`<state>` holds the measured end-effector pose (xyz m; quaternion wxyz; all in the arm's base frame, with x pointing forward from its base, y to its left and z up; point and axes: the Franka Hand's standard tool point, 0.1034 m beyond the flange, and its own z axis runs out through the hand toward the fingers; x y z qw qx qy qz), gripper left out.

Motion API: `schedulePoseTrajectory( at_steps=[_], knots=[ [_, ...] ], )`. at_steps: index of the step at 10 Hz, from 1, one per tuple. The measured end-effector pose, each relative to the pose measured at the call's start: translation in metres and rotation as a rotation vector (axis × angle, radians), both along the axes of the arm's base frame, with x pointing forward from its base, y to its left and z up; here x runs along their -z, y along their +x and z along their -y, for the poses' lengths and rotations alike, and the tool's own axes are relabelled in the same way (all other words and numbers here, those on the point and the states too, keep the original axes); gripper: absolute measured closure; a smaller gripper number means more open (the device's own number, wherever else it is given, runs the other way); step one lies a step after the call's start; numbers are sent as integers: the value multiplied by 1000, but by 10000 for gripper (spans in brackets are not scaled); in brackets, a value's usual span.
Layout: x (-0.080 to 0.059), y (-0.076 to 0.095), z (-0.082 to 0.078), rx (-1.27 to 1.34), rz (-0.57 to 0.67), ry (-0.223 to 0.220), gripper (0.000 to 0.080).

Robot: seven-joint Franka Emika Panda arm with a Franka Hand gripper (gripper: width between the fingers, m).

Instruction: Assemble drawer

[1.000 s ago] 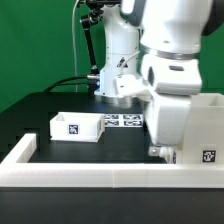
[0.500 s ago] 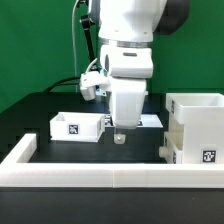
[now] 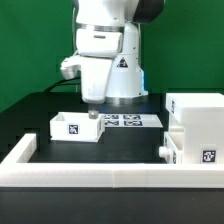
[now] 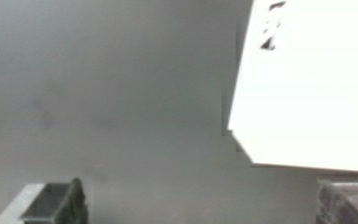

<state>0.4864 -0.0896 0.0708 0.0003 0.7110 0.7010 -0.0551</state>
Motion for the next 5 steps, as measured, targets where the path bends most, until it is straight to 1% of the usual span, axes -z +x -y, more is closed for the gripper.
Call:
schedulePoseTrajectory(
  at_steps=[2, 3, 5],
  knots=[
    [2, 2, -4, 18, 1, 1, 150],
    [2, 2, -4, 116, 8, -6, 150],
    [2, 2, -5, 216, 15, -13, 150]
  ],
)
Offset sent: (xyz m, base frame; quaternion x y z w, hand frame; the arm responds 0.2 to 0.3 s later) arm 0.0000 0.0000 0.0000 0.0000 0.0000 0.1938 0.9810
